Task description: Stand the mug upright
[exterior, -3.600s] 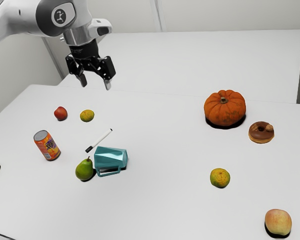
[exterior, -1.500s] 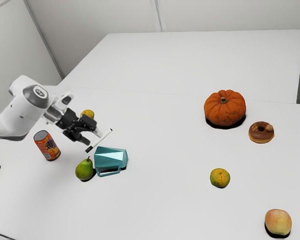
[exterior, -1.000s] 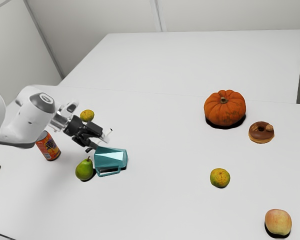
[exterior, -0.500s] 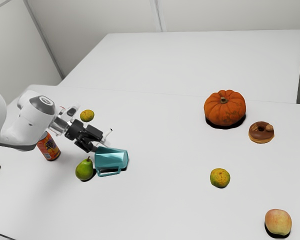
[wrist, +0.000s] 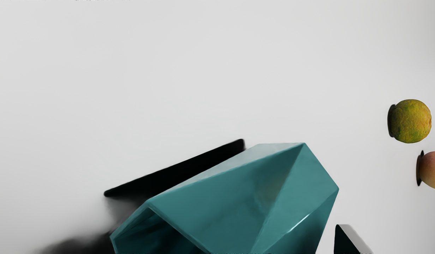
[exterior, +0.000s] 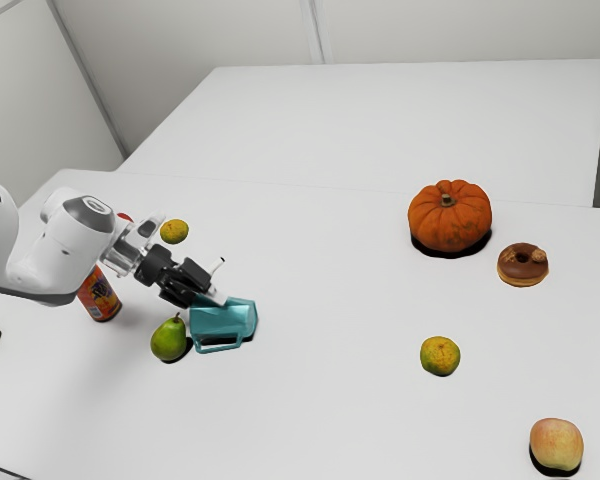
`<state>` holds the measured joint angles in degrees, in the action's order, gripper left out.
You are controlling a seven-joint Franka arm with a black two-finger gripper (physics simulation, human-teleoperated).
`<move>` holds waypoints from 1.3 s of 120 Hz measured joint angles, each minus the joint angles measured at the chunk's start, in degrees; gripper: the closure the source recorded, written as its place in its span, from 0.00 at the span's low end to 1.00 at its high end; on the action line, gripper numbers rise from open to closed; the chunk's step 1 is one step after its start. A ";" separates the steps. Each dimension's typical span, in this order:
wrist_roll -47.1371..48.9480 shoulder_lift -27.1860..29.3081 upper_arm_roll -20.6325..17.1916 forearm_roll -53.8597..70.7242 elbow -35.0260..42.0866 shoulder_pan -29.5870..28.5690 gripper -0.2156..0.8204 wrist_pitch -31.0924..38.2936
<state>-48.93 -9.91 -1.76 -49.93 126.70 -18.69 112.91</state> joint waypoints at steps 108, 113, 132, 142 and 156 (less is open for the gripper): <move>0.43 6.93 -0.36 0.26 0.08 2.36 0.96 -0.59; 0.52 7.55 -0.35 0.29 0.06 2.89 0.97 -0.67; 1.16 9.89 -0.33 0.79 -0.37 4.80 0.97 -0.88; 2.22 10.45 -0.57 3.41 -2.43 5.62 0.97 -1.05; 4.76 10.55 -1.40 9.56 -6.47 6.33 0.97 -1.73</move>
<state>-44.17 0.64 -3.16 -40.38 120.23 -12.36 111.17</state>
